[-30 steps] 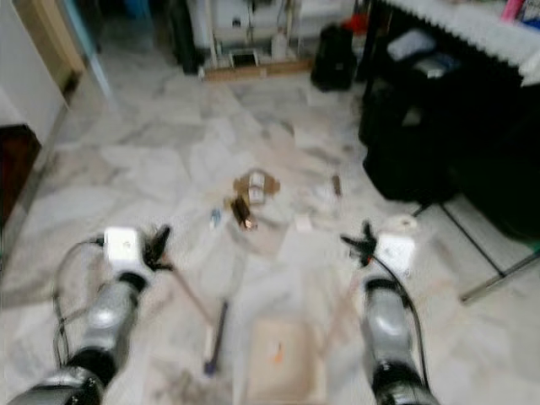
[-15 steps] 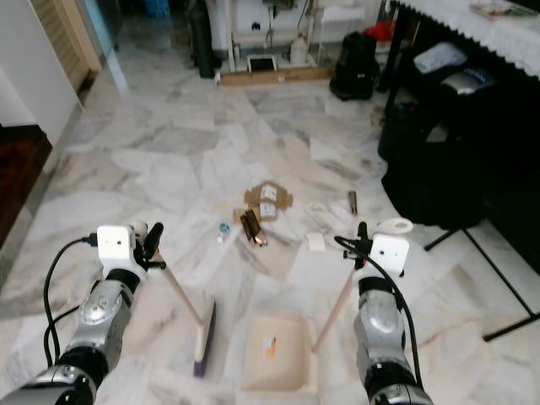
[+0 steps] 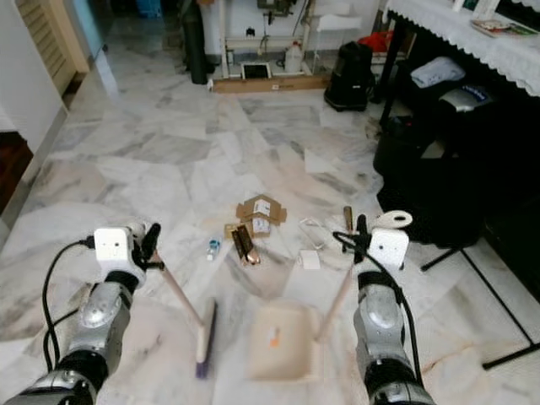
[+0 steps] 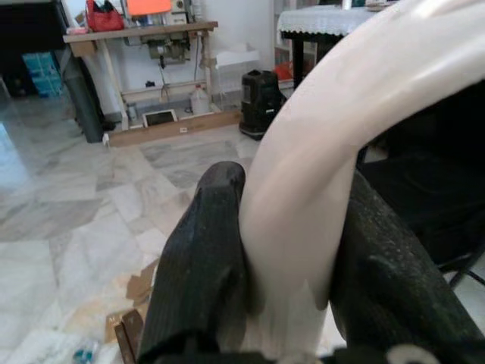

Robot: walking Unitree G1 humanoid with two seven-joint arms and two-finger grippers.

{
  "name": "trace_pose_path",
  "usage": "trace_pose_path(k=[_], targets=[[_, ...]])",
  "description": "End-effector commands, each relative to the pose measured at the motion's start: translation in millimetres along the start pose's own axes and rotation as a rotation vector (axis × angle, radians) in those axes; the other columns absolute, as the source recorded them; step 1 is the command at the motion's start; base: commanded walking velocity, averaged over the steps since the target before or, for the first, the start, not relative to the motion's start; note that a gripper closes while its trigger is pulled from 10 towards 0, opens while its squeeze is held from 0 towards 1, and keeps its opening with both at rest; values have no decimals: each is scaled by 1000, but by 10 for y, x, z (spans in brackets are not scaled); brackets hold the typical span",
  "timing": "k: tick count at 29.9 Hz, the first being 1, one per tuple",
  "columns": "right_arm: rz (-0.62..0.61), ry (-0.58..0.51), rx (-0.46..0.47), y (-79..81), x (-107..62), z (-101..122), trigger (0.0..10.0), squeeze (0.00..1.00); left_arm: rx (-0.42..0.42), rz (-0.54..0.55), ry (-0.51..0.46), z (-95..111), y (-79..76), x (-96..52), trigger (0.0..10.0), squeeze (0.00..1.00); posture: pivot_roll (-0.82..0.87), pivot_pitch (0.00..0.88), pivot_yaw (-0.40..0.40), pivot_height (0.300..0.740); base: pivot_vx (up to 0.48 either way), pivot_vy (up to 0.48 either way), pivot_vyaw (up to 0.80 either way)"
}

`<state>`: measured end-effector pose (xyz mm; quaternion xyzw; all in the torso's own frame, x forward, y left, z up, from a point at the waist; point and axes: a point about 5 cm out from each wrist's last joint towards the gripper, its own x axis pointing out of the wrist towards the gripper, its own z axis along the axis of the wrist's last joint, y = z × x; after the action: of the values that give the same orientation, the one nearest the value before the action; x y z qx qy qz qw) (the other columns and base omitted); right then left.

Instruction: Sweep floor

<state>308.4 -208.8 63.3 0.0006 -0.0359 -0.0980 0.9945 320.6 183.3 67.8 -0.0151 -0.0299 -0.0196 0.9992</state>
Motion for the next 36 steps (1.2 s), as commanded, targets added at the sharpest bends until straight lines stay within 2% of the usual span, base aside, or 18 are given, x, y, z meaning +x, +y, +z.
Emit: trace_pose_path(k=[1, 5, 6, 7, 9, 14, 19, 31, 36], targets=[[-10, -57, -4, -25, 66, 122, 10000, 0, 2, -5, -70, 139, 4, 63, 10000, 0, -59, 0, -12, 740, 390, 0, 0], [-19, -71, 5, -45, 78, 154, 10000, 0, 13, 9, -135, 273, 34, 104, 10000, 0, -58, 0, -17, 740, 389, 0, 0], [-21, -82, 10, -57, 86, 176, 10000, 0, 17, 9, -181, 374, 22, 139, 10000, 0, -56, 0, -17, 740, 386, 0, 0], [-21, -82, 10, -57, 86, 176, 10000, 0, 17, 9, -181, 374, 22, 139, 10000, 0, -56, 0, -17, 740, 386, 0, 0], [-33, -95, 13, -76, 102, 206, 10000, 0, 33, -24, -230, 500, -43, 195, 10000, 0, -54, 0, -17, 740, 390, 0, 0], [-45, -97, 2, -92, 110, 218, 10000, 0, 34, -39, -268, 591, -92, 227, 10000, 0, -52, 0, -15, 740, 389, 0, 0], [-37, -86, -8, -80, 100, 199, 10000, 0, 35, -42, -267, 602, -101, 226, 10000, 0, -57, 0, -8, 740, 388, 0, 0], [-49, -66, -2, -93, 78, 159, 10000, 0, 38, -57, -295, 695, -121, 249, 10000, 0, -50, 0, 1, 740, 394, 0, -800], [-42, -69, 2, -67, 77, 158, 10000, 0, 40, -59, -281, 666, -117, 241, 10000, 0, -50, 0, 3, 740, 399, 0, 0]])
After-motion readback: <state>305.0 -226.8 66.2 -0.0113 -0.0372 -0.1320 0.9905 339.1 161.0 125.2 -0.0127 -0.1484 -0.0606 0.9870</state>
